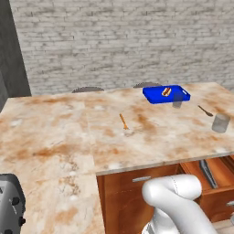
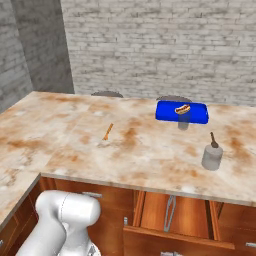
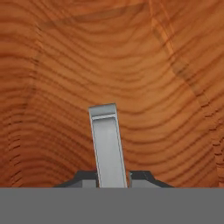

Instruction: Take the tongs from the drawer on the right and place them on the dining counter next to the tray containing the hot dog.

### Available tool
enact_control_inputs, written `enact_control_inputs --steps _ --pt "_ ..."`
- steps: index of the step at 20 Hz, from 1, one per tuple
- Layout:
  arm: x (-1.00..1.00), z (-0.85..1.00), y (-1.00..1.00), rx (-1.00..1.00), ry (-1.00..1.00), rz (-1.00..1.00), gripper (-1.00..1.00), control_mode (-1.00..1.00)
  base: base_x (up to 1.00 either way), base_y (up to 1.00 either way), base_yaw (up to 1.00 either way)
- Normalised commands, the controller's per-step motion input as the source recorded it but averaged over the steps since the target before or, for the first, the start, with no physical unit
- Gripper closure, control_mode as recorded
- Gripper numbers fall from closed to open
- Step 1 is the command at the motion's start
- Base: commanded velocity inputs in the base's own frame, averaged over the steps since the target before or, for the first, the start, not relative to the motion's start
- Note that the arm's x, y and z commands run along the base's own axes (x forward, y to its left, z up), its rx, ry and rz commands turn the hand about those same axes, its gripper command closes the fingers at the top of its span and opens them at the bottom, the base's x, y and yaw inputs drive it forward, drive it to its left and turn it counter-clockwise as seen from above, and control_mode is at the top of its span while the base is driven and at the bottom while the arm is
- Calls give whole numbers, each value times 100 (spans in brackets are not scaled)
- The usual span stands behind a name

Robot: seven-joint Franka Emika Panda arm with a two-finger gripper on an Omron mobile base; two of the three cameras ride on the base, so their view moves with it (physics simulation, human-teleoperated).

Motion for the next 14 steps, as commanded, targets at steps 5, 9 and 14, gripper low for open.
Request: enact_control_inputs --steps 5,9,14 --pt "-21 5 0 0 0 0 -100 -100 0 0 0" --pt "-16 18 0 0 2 0 -100 -100 0 0 0" --pt "-29 32 0 0 0 -4 -100 -100 0 0 0"
